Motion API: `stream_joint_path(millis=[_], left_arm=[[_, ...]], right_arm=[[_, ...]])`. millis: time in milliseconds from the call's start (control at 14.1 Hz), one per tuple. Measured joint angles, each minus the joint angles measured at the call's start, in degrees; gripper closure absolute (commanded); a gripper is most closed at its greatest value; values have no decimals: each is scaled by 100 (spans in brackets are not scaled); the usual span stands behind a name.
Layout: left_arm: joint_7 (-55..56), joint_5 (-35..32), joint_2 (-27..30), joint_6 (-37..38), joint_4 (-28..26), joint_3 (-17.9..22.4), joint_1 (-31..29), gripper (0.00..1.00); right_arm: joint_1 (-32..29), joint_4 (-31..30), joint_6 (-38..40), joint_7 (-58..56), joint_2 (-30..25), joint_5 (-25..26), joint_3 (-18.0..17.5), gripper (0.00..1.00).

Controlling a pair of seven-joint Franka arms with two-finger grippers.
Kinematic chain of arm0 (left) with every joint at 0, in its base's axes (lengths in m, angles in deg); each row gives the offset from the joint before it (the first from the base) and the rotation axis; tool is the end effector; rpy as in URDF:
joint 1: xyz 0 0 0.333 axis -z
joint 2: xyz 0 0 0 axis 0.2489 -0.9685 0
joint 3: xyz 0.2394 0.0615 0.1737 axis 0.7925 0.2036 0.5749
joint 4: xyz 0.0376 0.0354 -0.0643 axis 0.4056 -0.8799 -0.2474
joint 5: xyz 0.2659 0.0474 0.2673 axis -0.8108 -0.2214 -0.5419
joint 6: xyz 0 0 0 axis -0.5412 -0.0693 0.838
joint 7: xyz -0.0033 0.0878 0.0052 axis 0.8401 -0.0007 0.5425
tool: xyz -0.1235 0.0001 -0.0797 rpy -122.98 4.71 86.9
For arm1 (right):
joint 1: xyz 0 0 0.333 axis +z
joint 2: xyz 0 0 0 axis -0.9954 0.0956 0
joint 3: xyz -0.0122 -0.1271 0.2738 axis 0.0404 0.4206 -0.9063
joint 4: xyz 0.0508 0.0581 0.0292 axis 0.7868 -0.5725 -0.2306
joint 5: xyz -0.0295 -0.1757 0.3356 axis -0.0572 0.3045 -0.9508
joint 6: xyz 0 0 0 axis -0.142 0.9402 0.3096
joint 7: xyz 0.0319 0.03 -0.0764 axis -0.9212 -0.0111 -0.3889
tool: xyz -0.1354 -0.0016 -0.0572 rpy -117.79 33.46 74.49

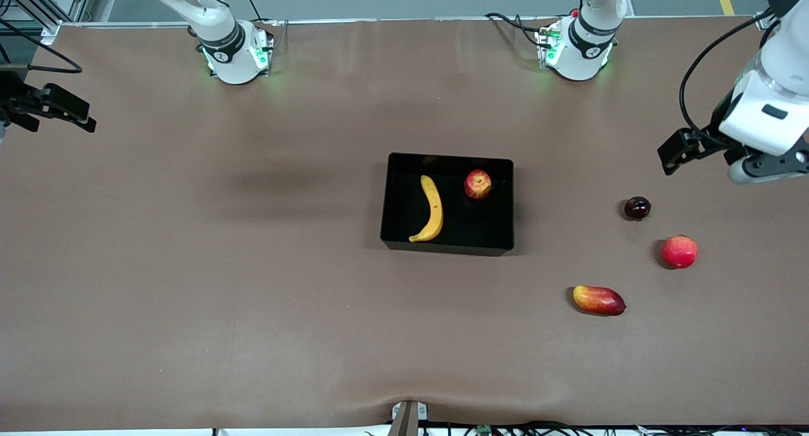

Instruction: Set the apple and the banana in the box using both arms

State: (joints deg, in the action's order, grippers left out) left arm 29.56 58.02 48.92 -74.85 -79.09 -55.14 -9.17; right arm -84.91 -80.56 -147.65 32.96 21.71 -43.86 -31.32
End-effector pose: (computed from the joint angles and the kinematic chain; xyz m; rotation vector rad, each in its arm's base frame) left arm 0.5577 -0.0918 0.5896 -3.0278 -0.1785 -0.0896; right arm 0.5074 -0.0194 0.5926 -3.1357 0.0411 0.1071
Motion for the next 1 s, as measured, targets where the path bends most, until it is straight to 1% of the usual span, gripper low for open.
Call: stream_joint_path(millis=[142, 213, 427, 498, 569, 782, 995], left_arm=[[-90, 244, 118, 22, -24, 111, 38, 0], [-109, 345, 182, 27, -60, 294, 155, 0], [-230, 701, 367, 25, -257, 1302, 921, 0], [-290, 751, 411, 19, -321, 1572, 1149, 0], [-309, 763, 446, 12, -371, 1759, 1321, 0], [-309, 764, 496, -29, -456, 1946, 1556, 0], [-360, 769, 545, -203, -655, 2373, 1972, 0]], right_arm=[[-4, 0, 0, 0, 0, 0, 0, 0], [-4, 0, 0, 0, 0, 0, 0, 0], [-7, 1, -1, 0, 0, 0, 0, 0], [-8, 0, -1, 0, 0, 0, 0, 0], [-11, 1, 0, 0, 0, 0, 0, 0], [-38, 0, 2, 0, 0, 0, 0, 0], [-46, 0, 4, 0, 0, 0, 0, 0]])
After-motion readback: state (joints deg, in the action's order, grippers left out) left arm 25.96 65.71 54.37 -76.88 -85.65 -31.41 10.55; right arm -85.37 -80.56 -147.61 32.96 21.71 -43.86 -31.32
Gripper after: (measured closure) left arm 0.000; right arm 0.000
